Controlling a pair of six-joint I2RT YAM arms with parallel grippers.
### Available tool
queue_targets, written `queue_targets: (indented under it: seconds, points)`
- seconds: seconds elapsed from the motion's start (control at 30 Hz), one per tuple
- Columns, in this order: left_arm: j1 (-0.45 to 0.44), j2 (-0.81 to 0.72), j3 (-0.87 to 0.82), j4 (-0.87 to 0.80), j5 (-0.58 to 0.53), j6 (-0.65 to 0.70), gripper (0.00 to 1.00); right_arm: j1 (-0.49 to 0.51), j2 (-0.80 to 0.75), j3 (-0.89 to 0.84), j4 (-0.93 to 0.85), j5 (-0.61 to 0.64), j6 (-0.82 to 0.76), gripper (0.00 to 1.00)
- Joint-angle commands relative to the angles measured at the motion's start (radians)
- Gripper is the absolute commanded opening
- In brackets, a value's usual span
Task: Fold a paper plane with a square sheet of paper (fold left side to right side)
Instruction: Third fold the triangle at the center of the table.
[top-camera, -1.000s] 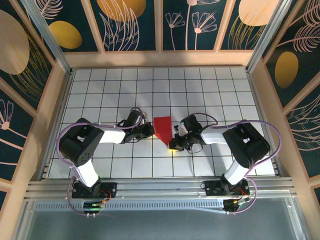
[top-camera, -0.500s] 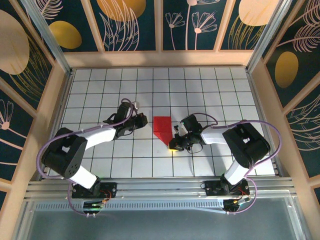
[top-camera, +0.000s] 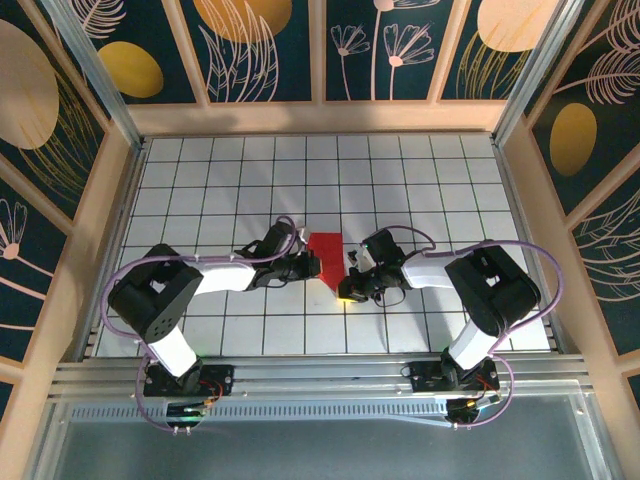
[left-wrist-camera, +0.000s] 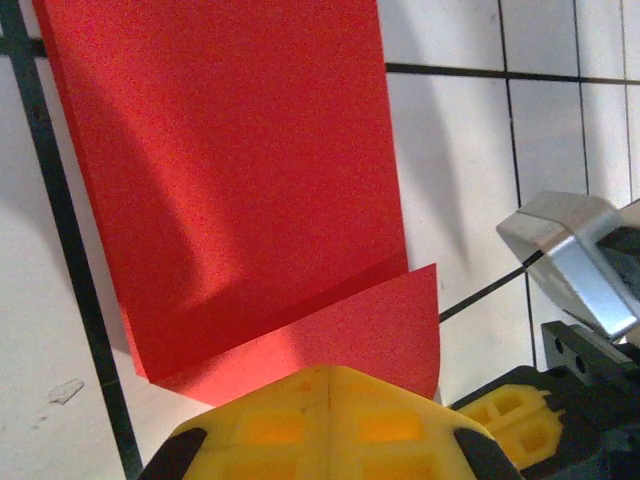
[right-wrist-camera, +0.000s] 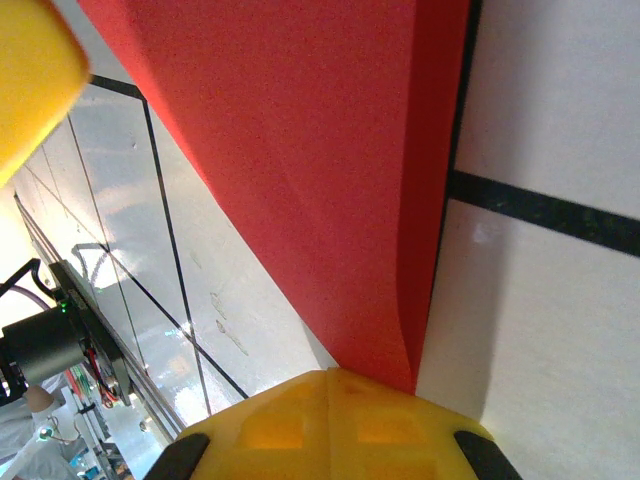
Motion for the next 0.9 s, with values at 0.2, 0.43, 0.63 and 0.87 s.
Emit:
queue_targets:
  seconds: [0.2,0.43,0.63,0.87]
  points:
    - [0.004,0.09,0.068,-0.041,-0.045,0.013,0.01,0.008,0.046,-0.027,-0.091,0.156,0.002,0.0]
    - [0.005,0.111,0.057,-0.061,-0.05,-0.004,0.01,0.008,0.019,0.027,-0.092,0.102,0.02,0.0]
    - [0.004,0.106,0.043,-0.073,-0.063,-0.003,0.0,0.01,-0.043,0.132,-0.169,0.096,0.018,0.0]
    - [0.005,0.106,0.044,-0.086,-0.08,0.007,0.0,0.016,-0.085,0.17,-0.19,0.101,0.037,0.0]
